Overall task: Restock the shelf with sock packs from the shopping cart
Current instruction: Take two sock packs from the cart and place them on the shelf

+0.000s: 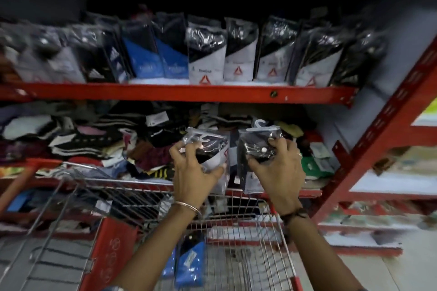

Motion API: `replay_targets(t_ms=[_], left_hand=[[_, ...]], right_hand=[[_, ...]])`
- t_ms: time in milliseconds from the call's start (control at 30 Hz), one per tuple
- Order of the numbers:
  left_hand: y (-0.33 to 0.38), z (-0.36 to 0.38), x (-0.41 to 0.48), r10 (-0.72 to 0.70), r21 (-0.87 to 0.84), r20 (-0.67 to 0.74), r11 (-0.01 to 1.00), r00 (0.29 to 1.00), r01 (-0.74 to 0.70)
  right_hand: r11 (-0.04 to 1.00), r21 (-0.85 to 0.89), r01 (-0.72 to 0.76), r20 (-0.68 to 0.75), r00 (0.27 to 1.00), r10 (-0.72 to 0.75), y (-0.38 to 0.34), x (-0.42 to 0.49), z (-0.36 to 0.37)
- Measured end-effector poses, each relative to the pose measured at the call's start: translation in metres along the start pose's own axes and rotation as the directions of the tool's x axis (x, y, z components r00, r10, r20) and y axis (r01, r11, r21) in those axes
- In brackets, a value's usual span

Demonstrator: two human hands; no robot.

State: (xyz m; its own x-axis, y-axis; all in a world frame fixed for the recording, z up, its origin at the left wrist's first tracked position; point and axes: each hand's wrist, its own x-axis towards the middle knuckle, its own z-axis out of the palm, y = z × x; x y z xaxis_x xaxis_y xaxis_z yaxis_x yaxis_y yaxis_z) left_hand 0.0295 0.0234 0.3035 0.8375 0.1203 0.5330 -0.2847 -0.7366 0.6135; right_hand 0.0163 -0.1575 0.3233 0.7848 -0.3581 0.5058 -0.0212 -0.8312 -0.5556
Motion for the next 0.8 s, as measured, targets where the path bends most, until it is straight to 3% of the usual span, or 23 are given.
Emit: replay_targets(t_ms=[233,467,800], left_hand=[[0.046,-0.011,0.064,0.107,-0.121,-0.202,0.984,0.973,-0.134],[0.098,0.008,0.125,0.161,-0.190,-0.366,0.951,0.917,-0.243],[0.130,0.066,0.170,0.181,-0.129,-0.394,0.960,0.901,-0.249]], right_hand=[[0.994,0.083,0.071,-0.256,0.965,-0.048,-0.022,0.062,-0.037],[0.989,0.094,0.117,-0.481,0.875,-0.057,-0.035,0.122,-0.067],[0.982,0.147,0.120,-0.567,0.824,-0.016,-0.032,0.160,-0.057]])
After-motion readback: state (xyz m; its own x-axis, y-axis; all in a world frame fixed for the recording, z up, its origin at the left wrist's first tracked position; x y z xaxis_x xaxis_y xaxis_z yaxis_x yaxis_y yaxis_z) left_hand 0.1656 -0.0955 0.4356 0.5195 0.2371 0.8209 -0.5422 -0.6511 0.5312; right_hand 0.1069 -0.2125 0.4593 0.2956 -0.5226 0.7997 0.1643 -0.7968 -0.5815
